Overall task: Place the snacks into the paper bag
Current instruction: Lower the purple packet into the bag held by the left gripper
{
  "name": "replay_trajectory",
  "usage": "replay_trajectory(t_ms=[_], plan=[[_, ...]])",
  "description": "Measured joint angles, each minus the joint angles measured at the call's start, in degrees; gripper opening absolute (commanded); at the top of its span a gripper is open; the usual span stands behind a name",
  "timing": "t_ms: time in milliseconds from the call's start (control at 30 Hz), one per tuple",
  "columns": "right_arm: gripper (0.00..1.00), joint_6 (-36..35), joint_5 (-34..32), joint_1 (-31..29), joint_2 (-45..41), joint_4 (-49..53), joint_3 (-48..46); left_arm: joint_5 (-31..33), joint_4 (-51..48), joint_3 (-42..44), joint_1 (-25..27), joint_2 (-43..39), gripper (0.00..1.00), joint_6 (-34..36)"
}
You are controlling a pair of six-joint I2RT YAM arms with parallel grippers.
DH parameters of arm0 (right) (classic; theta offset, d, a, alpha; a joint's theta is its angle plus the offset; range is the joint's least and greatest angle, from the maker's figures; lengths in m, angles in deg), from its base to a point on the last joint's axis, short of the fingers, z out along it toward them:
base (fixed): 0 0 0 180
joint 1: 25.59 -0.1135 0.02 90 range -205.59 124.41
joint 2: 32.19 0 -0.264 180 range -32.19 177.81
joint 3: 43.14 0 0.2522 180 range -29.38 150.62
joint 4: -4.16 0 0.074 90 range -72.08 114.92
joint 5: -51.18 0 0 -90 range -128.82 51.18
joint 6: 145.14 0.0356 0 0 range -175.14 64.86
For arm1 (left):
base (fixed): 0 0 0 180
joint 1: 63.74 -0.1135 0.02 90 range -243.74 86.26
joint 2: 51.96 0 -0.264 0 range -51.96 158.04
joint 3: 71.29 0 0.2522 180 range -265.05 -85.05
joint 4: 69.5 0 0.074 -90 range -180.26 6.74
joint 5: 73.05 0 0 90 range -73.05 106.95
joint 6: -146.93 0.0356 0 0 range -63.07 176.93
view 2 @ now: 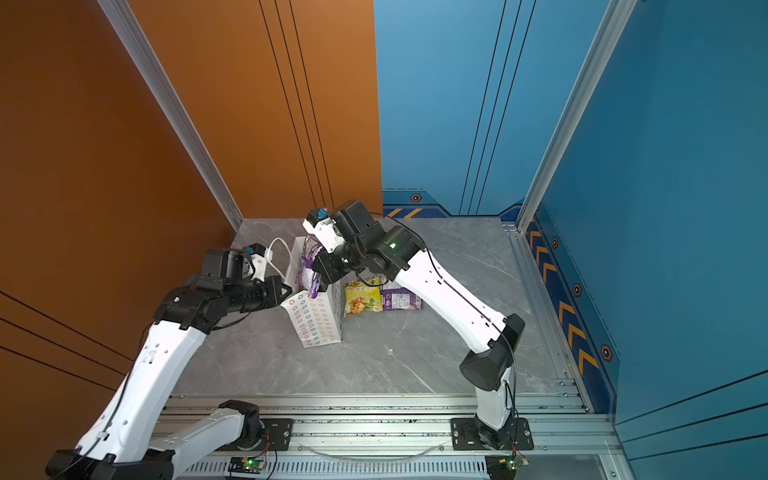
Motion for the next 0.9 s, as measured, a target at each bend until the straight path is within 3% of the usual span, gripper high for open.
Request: replay_trajectory(t_ms=[900], plan=[[0.00,-1.9,10.3,2.8,11.2,2.9,9.4,0.0,-0.2,0.0,0.4,-0.2,0.07,-0.2]])
